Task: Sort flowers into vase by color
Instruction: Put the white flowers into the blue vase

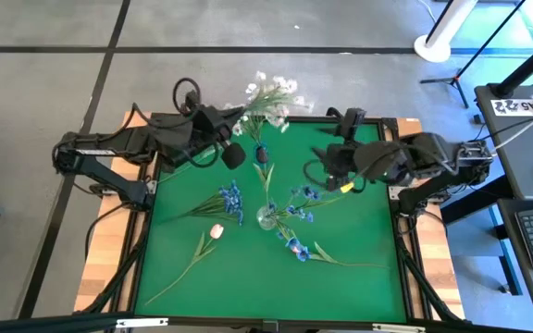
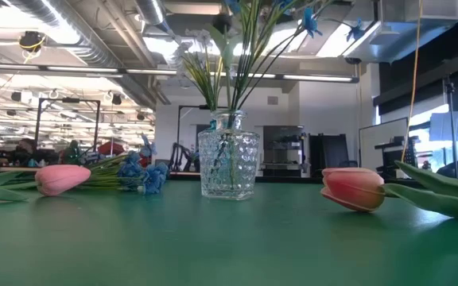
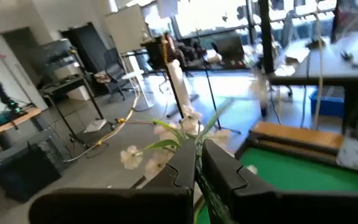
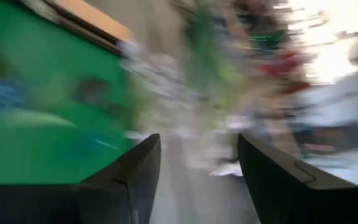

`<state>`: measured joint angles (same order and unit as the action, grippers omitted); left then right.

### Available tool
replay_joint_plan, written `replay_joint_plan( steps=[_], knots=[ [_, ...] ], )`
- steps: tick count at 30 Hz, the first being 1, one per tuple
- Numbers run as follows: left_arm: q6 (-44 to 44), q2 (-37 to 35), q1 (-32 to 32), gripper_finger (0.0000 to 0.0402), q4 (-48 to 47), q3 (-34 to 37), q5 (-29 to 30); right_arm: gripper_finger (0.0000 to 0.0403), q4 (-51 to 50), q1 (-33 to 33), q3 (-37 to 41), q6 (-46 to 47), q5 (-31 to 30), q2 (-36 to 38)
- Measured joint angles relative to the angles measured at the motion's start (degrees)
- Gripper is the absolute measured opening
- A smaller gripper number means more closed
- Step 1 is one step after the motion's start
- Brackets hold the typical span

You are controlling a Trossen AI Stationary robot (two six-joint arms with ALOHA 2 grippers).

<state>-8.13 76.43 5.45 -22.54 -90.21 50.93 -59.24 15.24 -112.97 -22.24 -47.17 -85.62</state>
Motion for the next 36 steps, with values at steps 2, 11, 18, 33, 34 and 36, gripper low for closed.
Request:
replay_joint_plan(
  steps=[2, 11, 18, 33, 34, 36],
  knots=[
    [-0.4, -0.4, 0.0, 0.0008, 1.8, 0.0, -0.1, 0.0213, -0.9, -1.9, 0.0, 7.1, 10.7, 0.2],
    [-9.5, -0.5, 0.0, 0.0008, 20.6, 0.0, -3.7, 0.0214, 16.4, -9.0, 8.6, 20.9, 44.0, -0.1],
    [-11.9, -0.5, 0.4, 0.0008, 27.0, 0.0, -9.5, 0.0214, 41.3, -15.2, 15.2, 24.7, 58.3, -0.1],
    [-13.5, 1.3, 4.0, 0.0008, 30.9, 0.0, -13.6, 0.0214, 113.7, -25.5, 45.5, 43.6, 67.8, 3.5],
    [-13.2, 1.8, 4.0, 0.0008, 30.9, 0.0, -14.0, 0.0214, 118.7, -25.8, 47.1, 44.6, 66.5, 3.3],
    [-13.0, 3.2, 3.8, 0.0008, 31.5, 0.0, -14.6, 0.0214, 124.5, -26.6, 49.3, 46.6, 66.1, 3.2]
  ],
)
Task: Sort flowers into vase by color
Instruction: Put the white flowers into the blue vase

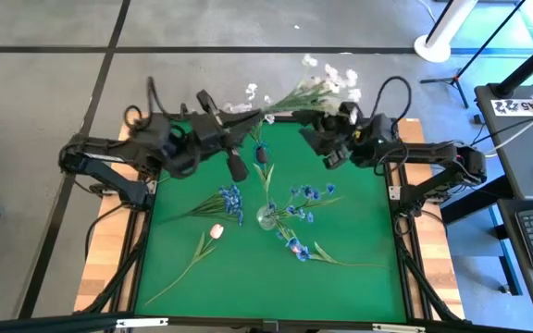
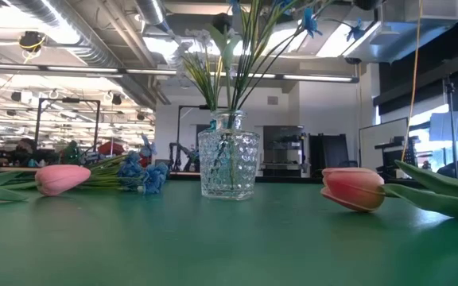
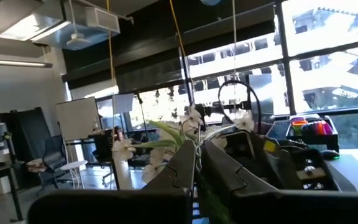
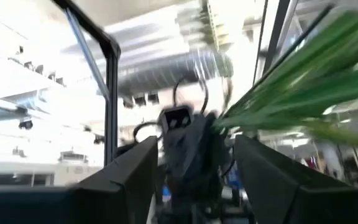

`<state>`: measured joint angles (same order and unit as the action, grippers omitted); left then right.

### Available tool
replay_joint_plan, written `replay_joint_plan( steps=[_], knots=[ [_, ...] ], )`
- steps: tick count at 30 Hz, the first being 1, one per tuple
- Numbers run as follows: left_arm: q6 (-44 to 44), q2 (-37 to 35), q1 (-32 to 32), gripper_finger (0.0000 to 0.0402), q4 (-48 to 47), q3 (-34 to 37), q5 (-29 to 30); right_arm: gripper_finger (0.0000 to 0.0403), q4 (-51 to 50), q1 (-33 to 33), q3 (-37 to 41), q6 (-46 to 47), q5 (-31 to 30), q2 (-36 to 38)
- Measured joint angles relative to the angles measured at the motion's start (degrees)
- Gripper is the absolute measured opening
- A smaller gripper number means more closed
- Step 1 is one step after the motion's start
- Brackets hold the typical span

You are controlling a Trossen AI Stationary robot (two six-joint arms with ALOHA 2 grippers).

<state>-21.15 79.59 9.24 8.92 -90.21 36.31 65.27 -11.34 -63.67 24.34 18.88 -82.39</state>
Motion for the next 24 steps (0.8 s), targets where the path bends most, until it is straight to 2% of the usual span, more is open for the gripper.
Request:
replay_joint_plan(
  steps=[9, 19, 22, 24],
  knots=[
    [-0.2, 5.2, -1.4, 0.0008, 4.3, 0.0, -1.7, 0.0214, 0.8, -0.8, 0.7, 4.1, 0.2, 0.0],
    [-0.8, 5.5, 1.6, 0.0008, 2.4, 0.0, -2.0, 0.0214, 0.6, -1.5, 0.7, 4.4, -2.5, 0.0],
    [-1.4, 5.5, 2.7, 0.0008, -0.1, 0.0, -2.1, 0.0202, 0.8, -2.5, 0.7, 4.4, -3.8, 0.0],
    [-0.9, 5.5, 3.1, 0.0008, -2.1, 0.0, -2.1, 0.0179, 0.8, -2.7, 0.7, 4.4, -3.9, 0.0]
  ],
)
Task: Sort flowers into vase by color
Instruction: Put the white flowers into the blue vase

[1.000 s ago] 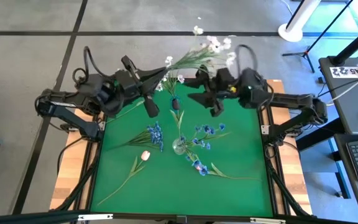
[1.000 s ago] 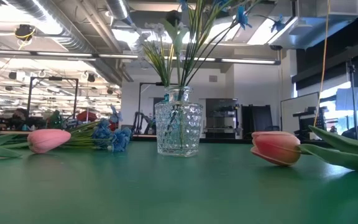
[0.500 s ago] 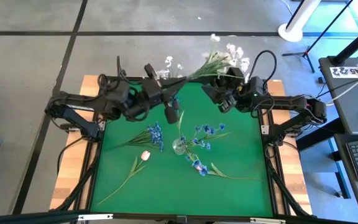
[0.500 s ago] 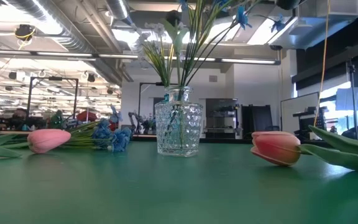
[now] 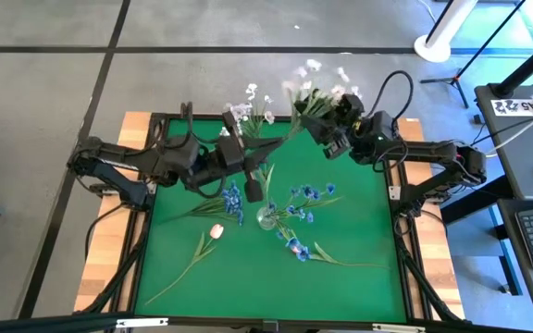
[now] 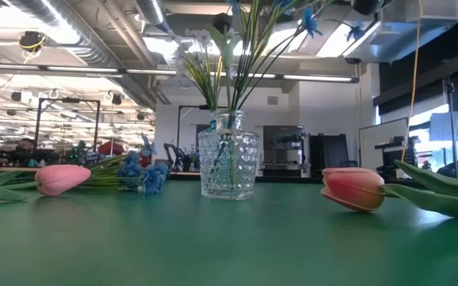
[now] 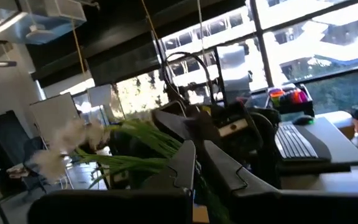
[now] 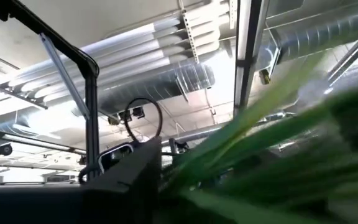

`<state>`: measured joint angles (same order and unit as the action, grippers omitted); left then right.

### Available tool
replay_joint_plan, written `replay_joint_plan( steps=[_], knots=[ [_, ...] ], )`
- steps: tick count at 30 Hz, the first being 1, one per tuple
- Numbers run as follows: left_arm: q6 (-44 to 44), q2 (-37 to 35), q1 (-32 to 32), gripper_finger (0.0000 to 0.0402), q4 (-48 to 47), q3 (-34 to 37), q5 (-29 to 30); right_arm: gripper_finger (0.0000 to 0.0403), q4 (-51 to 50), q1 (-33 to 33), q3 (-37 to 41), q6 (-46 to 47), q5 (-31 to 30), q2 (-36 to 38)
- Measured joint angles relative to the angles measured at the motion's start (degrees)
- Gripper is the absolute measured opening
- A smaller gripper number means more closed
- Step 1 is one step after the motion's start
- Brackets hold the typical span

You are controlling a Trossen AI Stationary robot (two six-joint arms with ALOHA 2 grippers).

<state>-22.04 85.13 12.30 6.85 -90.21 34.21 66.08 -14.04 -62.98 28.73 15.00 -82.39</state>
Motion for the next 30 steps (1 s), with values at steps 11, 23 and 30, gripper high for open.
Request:
replay_joint_plan(
  steps=[11, 23, 30],
  knots=[
    [0.0, 0.0, 0.1, 0.0008, -2.3, 0.0, 5.9, 0.0017, 0.1, -0.7, 0.0, -2.0, 5.4, 0.3],
    [-5.4, 0.1, -2.0, 0.0008, 0.3, 0.1, 14.8, 0.0059, -9.0, -2.5, 0.0, -0.8, 9.6, 3.4],
    [-5.5, -1.5, -5.2, 0.0008, 0.8, 0.1, 16.0, 0.0183, -25.5, -6.4, 0.0, -0.5, 14.1, 10.1]
  ],
)
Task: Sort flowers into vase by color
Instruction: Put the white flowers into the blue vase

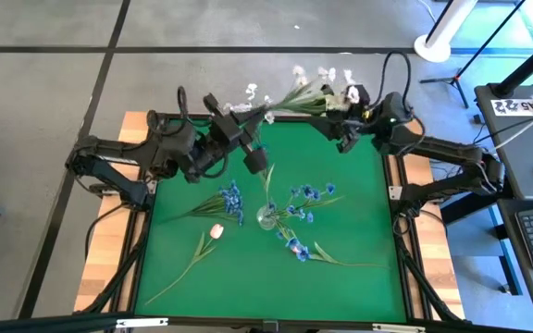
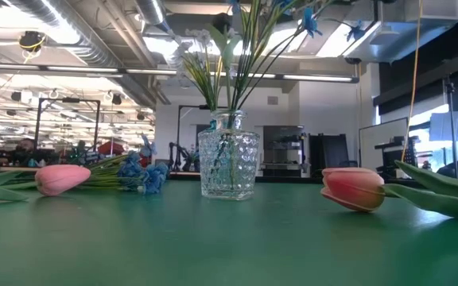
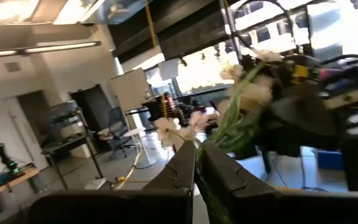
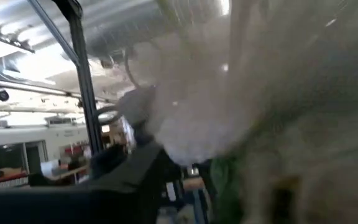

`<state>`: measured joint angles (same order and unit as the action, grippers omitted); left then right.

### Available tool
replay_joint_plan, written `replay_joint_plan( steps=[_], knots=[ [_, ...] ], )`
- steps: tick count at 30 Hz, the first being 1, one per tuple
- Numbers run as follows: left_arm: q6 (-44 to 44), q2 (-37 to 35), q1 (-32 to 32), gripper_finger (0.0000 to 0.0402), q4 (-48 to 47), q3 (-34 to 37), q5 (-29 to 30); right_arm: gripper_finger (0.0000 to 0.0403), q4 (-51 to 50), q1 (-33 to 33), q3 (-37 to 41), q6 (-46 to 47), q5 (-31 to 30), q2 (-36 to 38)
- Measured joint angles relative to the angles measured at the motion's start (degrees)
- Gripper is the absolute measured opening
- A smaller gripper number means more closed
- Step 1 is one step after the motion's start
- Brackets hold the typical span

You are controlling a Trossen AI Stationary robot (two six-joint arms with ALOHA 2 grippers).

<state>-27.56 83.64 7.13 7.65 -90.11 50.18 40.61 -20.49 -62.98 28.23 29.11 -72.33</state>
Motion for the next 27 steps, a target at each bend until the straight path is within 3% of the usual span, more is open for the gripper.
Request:
replay_joint_plan(
  steps=[5, 9, 13, 19, 27],
  knots=[
    [0.0, -0.4, -2.3, 0.0008, 1.5, 0.0, 0.8, 0.0235, -11.2, -0.6, 0.0, -2.2, 1.2, 5.0],
    [-0.3, -0.7, -3.8, 0.0008, 6.2, 0.0, 2.4, 0.0238, -20.1, -0.4, 0.0, -6.1, 0.8, 7.5],
    [1.2, -0.7, -4.2, 0.0008, 9.3, -0.1, -3.0, 0.0232, -21.7, -0.4, 0.7, -6.5, -0.5, 6.5],
    [8.2, -0.6, -4.2, 0.0008, 10.0, -0.1, -13.3, 0.0230, -12.4, 1.9, 2.5, -5.4, -4.6, 1.9],
    [12.2, 0.6, -3.5, 0.0008, 10.2, -0.1, -18.0, 0.0230, 14.5, 3.3, 2.5, 2.1, -4.2, -6.1]
  ],
)
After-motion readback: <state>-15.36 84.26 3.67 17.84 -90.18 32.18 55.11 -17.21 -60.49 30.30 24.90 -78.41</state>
